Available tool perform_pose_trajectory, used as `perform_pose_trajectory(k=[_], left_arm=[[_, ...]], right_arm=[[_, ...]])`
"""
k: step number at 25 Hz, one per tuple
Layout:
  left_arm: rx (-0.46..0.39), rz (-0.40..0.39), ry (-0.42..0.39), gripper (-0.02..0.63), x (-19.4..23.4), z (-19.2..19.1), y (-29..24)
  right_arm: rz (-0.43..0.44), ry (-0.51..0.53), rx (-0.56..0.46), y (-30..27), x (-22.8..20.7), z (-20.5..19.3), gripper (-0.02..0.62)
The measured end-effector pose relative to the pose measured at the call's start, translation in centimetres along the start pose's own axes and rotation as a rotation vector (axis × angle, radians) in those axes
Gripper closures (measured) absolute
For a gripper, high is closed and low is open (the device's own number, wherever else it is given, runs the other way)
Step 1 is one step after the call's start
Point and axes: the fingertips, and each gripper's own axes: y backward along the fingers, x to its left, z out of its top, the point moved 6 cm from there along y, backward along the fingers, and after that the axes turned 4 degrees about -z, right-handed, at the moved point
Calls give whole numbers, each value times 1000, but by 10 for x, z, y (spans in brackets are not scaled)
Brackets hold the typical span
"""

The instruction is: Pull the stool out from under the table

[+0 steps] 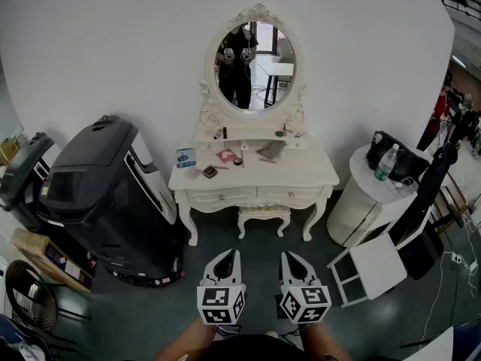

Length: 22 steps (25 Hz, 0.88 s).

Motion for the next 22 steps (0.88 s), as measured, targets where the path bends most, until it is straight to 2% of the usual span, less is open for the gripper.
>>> perform_pose_trajectory(k=[5,14,22], left_arm=[[21,-28,71,607,4,-3,-5],[37,-25,60,607,-2,-7,-10],[39,-39,41,607,-29,-8,-28]], right_arm=[[-22,-6,1,-3,-2,-2,594],[-24,27,3,-5,-4,-4,592],[-22,37,-2,0,-29,-3,592]])
